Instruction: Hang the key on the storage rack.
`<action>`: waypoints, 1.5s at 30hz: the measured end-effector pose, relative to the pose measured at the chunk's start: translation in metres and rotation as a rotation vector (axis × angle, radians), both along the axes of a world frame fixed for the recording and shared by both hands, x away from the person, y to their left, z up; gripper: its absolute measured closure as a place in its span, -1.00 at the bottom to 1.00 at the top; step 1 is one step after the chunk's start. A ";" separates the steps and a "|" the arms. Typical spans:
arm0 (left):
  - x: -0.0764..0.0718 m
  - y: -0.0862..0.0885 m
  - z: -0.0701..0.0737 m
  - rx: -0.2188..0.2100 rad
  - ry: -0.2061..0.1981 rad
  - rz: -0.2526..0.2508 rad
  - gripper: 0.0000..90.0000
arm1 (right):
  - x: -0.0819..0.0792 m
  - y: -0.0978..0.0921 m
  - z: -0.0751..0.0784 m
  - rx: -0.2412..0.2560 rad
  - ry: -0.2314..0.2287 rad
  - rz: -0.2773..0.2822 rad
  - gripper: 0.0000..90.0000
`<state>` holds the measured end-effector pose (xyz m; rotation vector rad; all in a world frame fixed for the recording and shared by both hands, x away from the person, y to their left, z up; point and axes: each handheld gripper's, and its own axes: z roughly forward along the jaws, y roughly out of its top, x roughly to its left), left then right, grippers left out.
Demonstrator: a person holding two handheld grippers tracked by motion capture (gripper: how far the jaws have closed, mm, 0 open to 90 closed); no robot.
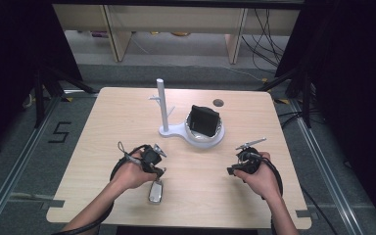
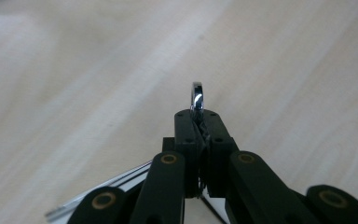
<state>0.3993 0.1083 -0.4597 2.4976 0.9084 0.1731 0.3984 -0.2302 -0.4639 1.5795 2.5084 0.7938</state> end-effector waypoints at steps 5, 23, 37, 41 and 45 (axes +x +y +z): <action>0.006 0.011 0.007 -0.034 -0.087 0.077 0.92 | 0.002 -0.003 0.000 -0.019 -0.032 0.037 0.58; 0.026 0.028 0.022 -0.054 -0.287 0.238 0.93 | 0.002 -0.003 0.002 -0.008 -0.059 0.041 0.58; 0.038 0.041 0.030 -0.074 -0.437 0.394 0.93 | 0.002 -0.003 0.002 -0.006 -0.070 0.040 0.58; 0.042 0.044 0.036 -0.131 -0.517 0.448 0.93 | 0.003 -0.003 0.002 -0.006 -0.066 0.031 0.58; 0.044 0.046 0.044 -0.158 -0.575 0.479 0.93 | 0.004 -0.004 0.001 -0.005 -0.074 0.034 0.58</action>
